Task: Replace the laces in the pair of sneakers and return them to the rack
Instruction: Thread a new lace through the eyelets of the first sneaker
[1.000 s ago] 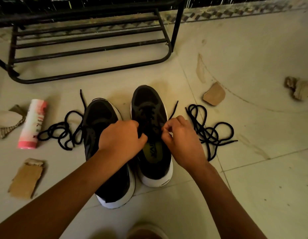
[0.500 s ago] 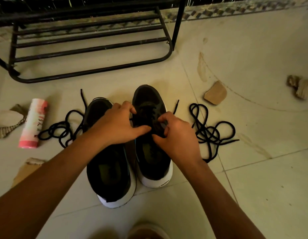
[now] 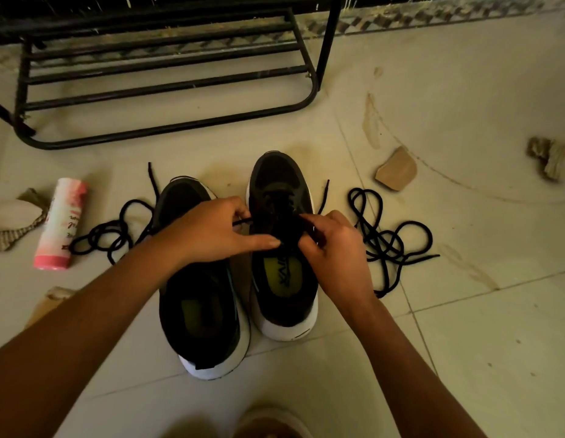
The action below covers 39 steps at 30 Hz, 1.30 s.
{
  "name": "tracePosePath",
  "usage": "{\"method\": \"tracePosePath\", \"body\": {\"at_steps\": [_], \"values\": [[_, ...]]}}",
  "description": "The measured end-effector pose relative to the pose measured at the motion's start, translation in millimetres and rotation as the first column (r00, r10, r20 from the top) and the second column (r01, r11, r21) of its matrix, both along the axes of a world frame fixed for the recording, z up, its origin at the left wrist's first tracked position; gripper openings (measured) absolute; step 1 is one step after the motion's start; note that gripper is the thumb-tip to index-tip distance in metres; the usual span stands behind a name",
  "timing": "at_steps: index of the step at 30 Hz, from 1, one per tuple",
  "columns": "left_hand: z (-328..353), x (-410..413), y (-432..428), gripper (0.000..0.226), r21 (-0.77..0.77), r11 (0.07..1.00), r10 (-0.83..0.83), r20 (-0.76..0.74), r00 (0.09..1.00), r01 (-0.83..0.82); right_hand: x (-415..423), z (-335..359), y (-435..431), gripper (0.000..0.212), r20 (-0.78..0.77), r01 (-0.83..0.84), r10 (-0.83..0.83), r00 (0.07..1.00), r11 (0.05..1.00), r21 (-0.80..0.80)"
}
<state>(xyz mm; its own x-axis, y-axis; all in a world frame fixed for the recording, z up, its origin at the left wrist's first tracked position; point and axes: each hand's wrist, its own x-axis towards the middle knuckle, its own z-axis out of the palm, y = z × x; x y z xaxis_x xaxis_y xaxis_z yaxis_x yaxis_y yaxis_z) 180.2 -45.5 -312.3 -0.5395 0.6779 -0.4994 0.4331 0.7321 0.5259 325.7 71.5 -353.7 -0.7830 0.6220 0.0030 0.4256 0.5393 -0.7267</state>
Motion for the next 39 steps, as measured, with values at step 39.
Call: {"method": "tracePosePath", "body": {"at_steps": [39], "values": [[65.5,7.7,70.4,0.009,0.54,0.842,-0.073,0.107,0.991,0.004,-7.9,30.3,9.2,0.009,-0.276,-0.03,-0.196,0.941,0.764,-0.644]]}}
